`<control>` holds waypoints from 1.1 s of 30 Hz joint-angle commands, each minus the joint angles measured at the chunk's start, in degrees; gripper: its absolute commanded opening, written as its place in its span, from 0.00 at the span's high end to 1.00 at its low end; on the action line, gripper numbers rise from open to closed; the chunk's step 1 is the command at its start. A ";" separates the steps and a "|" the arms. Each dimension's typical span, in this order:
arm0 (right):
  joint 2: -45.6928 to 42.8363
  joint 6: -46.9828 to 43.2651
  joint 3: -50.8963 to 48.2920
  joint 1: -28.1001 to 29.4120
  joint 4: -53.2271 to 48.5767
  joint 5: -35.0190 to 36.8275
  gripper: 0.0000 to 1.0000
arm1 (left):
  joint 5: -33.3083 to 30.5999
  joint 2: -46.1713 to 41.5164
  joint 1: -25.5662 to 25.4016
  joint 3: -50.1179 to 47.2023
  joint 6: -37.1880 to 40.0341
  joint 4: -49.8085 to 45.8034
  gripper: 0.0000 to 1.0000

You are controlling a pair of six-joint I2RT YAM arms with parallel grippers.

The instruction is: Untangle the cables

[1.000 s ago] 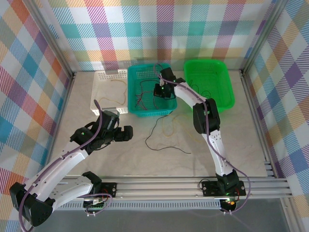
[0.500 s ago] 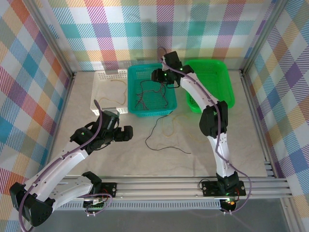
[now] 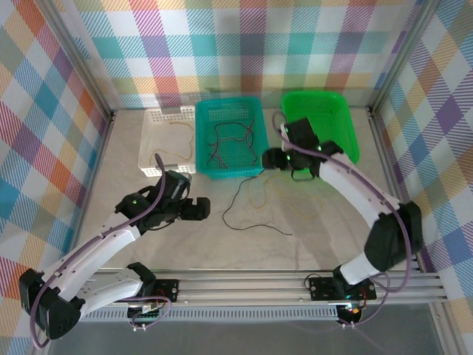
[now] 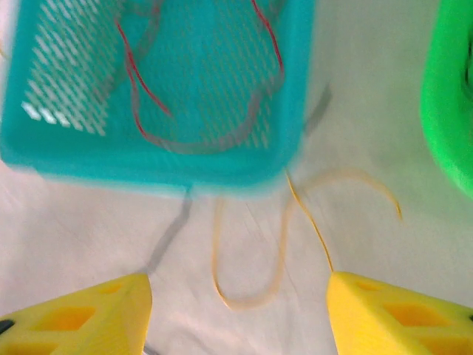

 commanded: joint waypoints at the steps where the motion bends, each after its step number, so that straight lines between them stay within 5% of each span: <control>1: -5.55 0.97 -10.90 0.40 2.46 0.41 0.35 | 0.77 2.87 -4.09 -0.62 -2.54 0.95 0.01; 8: -12.77 2.29 -21.02 0.44 3.72 1.24 0.35 | -3.41 13.08 -11.51 -1.83 -4.93 5.93 0.01; 23: -27.45 3.71 -22.95 0.44 2.40 5.16 0.33 | -1.35 29.00 -12.60 -3.60 -8.88 21.62 0.07; 33: -36.39 3.44 -21.52 0.45 -1.15 6.23 0.23 | -3.23 38.48 -12.62 -0.35 -10.04 26.26 0.31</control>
